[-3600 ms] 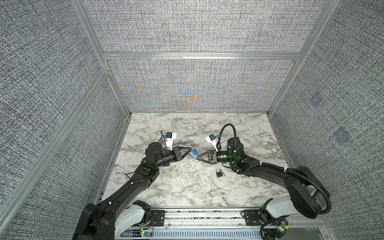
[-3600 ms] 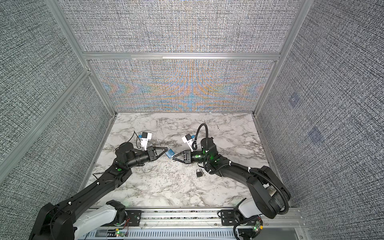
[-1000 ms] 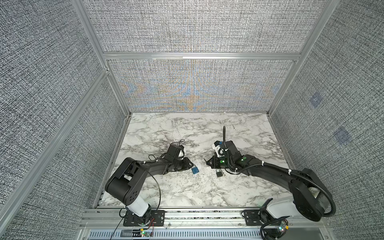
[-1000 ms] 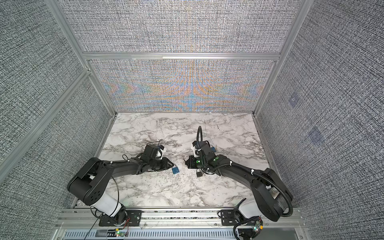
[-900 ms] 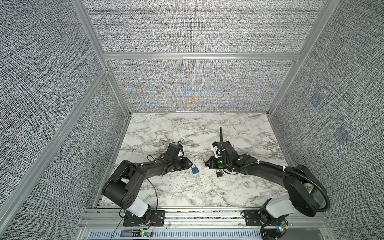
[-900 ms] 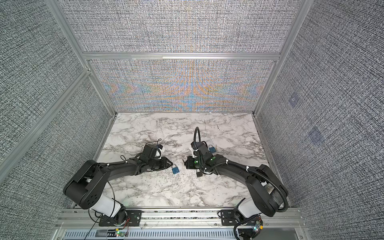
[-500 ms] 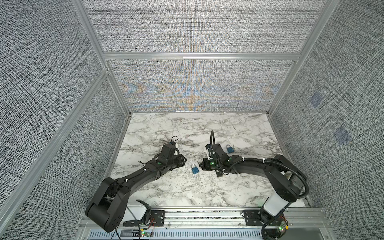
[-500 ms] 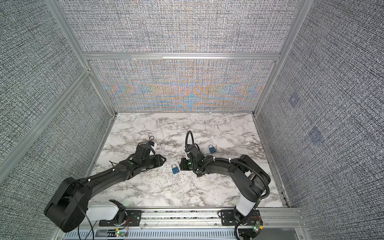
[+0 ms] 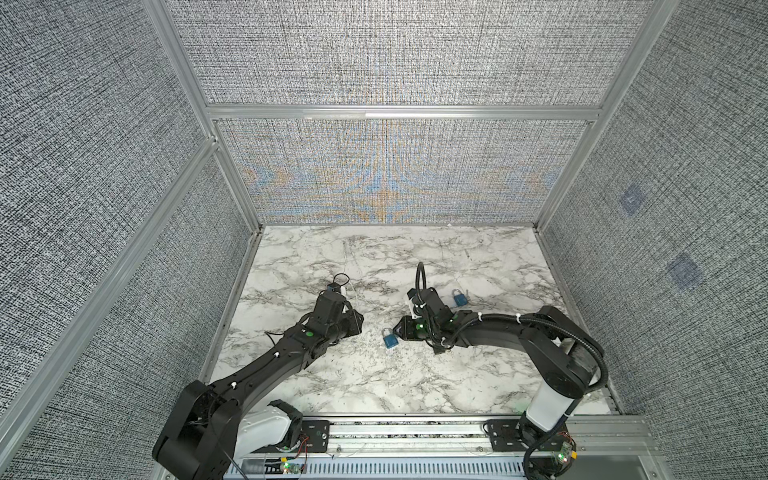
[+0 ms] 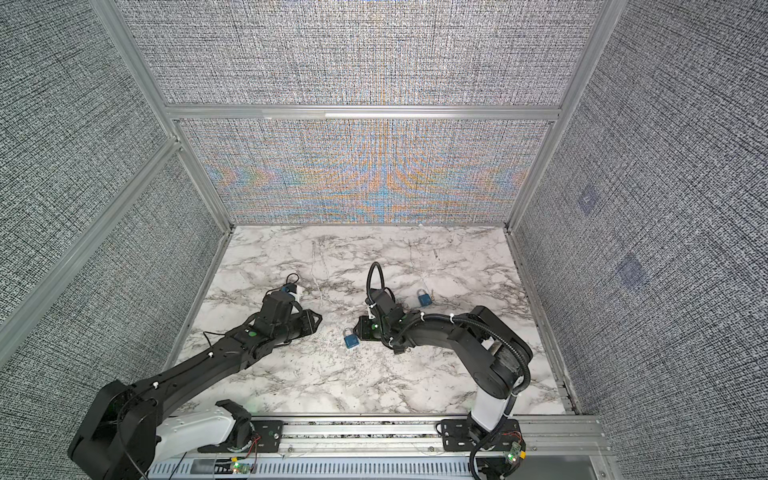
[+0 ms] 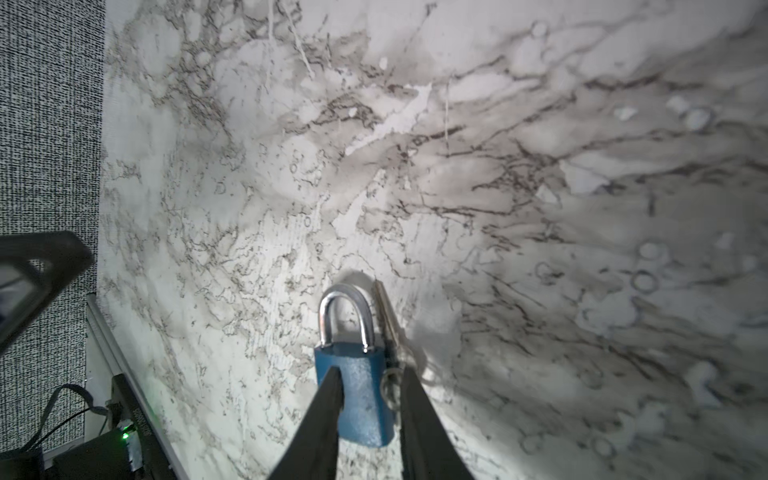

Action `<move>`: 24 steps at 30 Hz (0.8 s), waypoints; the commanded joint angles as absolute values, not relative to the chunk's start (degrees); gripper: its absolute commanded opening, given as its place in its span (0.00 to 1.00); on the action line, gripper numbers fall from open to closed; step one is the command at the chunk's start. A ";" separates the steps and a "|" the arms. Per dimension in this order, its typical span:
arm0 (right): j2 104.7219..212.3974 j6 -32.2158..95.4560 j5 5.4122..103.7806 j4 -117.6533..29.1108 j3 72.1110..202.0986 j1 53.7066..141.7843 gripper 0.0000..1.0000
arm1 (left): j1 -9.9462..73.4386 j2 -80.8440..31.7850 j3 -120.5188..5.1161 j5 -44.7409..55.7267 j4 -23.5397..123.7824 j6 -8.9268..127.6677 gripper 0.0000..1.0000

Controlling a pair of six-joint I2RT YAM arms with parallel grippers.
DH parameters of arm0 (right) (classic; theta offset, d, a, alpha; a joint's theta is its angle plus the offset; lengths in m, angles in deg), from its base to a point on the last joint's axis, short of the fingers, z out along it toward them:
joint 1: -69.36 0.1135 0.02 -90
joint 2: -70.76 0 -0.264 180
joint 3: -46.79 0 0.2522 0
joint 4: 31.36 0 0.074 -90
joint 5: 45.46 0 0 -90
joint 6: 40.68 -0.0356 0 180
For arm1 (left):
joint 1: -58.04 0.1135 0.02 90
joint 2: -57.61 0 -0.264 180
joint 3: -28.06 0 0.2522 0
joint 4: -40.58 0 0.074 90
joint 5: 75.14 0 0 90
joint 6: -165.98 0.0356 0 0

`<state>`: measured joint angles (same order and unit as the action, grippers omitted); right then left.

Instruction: Lock with the key

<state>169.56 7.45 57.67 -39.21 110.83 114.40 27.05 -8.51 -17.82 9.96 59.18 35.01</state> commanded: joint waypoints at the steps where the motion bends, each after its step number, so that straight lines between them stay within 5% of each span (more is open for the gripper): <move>1: 166.91 9.42 54.20 -43.08 111.91 114.46 0.30 | 27.16 -6.79 -18.02 13.32 59.56 35.87 0.32; 11: 153.72 19.71 40.62 -56.40 117.57 113.63 0.40 | 27.18 -0.32 -17.37 24.36 56.29 41.22 0.41; 14: 149.24 22.09 37.83 -57.57 117.09 111.89 0.44 | 27.19 1.72 -16.95 28.04 54.21 42.68 0.52; 17: 144.84 24.29 36.39 -57.02 115.27 108.65 0.49 | 27.26 2.43 -17.31 30.59 51.91 45.78 0.73; 21: 139.23 27.14 36.20 -55.46 111.20 102.58 0.68 | 27.45 1.68 -18.38 33.06 48.86 49.75 0.80; 23: 137.27 28.66 36.02 -54.72 109.67 99.22 0.97 | 27.79 1.32 -18.83 36.66 48.32 50.89 0.84; 24: 136.75 29.31 35.95 -54.46 109.21 97.56 0.99 | 28.24 1.26 -18.68 38.76 47.81 51.42 0.86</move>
